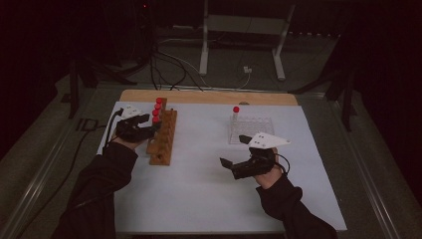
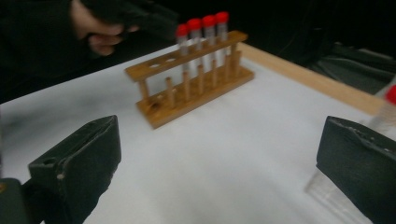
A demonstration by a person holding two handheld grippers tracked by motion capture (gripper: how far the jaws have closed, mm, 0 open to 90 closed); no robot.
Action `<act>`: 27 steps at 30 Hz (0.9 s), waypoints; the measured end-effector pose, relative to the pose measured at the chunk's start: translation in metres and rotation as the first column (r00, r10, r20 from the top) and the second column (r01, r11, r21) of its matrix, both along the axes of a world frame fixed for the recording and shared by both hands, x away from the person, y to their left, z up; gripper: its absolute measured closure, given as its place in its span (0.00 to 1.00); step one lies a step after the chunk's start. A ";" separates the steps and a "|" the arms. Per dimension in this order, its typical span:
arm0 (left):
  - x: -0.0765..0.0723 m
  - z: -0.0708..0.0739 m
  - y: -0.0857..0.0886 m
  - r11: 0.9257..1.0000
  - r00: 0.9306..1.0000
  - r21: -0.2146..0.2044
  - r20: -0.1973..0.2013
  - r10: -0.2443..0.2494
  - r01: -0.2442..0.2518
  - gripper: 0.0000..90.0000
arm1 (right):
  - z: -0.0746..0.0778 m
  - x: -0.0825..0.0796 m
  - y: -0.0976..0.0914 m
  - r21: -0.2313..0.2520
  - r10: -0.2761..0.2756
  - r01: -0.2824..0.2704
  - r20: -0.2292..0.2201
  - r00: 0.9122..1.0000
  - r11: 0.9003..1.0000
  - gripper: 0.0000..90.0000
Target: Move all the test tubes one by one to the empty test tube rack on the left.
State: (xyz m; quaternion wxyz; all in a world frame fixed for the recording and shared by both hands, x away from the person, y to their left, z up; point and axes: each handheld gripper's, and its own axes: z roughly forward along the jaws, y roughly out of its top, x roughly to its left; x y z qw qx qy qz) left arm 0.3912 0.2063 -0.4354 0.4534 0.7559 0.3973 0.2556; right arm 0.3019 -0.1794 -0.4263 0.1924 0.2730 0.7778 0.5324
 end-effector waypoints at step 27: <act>-0.077 -0.002 -0.010 0.975 0.977 -0.072 0.042 -0.208 0.210 0.02 | -0.019 0.101 -0.022 -0.060 -0.283 0.280 -0.043 0.958 0.958 0.06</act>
